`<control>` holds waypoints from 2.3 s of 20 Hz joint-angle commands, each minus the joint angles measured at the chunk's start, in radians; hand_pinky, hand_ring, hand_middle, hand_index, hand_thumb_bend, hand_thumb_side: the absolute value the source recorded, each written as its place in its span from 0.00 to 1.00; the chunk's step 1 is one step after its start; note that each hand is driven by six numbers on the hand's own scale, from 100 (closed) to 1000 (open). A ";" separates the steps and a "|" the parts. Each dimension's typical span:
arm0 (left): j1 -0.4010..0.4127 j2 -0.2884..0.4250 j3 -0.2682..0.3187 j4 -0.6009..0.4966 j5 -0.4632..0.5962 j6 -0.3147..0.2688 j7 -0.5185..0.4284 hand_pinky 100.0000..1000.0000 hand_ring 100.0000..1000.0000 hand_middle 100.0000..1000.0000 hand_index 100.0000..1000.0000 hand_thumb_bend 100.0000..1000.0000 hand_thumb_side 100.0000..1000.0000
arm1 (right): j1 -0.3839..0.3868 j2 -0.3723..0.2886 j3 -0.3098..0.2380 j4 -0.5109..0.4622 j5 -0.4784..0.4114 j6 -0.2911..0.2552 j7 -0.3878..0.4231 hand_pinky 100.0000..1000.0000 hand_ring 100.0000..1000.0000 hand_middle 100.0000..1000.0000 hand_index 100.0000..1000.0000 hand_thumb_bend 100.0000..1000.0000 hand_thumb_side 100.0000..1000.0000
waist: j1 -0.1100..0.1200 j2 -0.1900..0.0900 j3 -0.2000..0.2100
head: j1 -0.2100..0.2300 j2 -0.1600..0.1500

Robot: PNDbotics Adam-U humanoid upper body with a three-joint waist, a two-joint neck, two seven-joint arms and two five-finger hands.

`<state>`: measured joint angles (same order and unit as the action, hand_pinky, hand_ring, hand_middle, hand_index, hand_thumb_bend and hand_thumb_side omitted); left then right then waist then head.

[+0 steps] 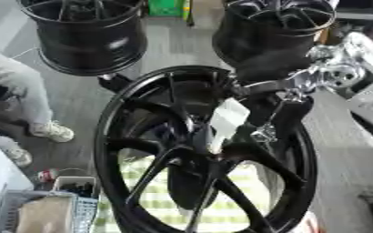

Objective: Pull the pin out of the wheel hub.

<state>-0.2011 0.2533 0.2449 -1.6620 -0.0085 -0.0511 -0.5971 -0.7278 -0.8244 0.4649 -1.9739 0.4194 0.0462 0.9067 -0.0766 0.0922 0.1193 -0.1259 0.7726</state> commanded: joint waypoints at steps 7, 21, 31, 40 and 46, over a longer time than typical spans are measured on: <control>-0.005 0.023 0.023 -0.012 -0.002 0.000 0.014 0.60 0.53 0.59 0.80 0.00 0.78 | 0.282 -0.203 -0.366 -0.026 0.071 0.057 -0.227 0.70 0.68 0.54 0.63 0.03 0.00 | 0.006 -0.005 -0.026 | 0.028 -0.003; -0.003 0.024 0.039 -0.007 0.001 -0.006 0.033 0.60 0.53 0.59 0.80 0.00 0.78 | 0.773 0.095 -0.735 0.454 0.210 0.407 -0.633 0.77 0.83 0.90 0.98 0.00 0.21 | 0.023 -0.001 -0.058 | 0.046 -0.003; 0.002 0.019 0.043 -0.006 0.001 -0.006 0.036 0.60 0.53 0.59 0.80 0.00 0.78 | 0.811 0.224 -0.872 0.497 0.149 0.483 -0.970 0.75 0.84 0.92 0.98 0.00 0.56 | 0.028 -0.003 -0.065 | 0.050 -0.003; 0.007 0.007 0.041 -0.009 0.003 -0.001 0.034 0.60 0.53 0.59 0.80 0.00 0.78 | 0.779 0.280 -0.848 0.301 0.049 0.387 -1.306 0.63 0.67 0.79 0.91 0.00 0.42 | 0.036 -0.009 -0.061 | 0.055 -0.003; 0.008 -0.008 0.035 -0.019 0.004 0.003 0.022 0.61 0.54 0.59 0.80 0.00 0.79 | 0.754 0.380 -0.767 0.148 -0.104 0.251 -1.505 0.58 0.61 0.74 0.90 0.00 0.55 | 0.040 -0.002 -0.052 | 0.052 -0.003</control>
<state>-0.1852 0.2353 0.2805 -1.6597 -0.0085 -0.0485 -0.5711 0.0341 -0.4402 -0.3110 -1.7809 0.3473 0.3223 -0.5606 -0.0385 0.0980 0.0682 -0.0738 0.7726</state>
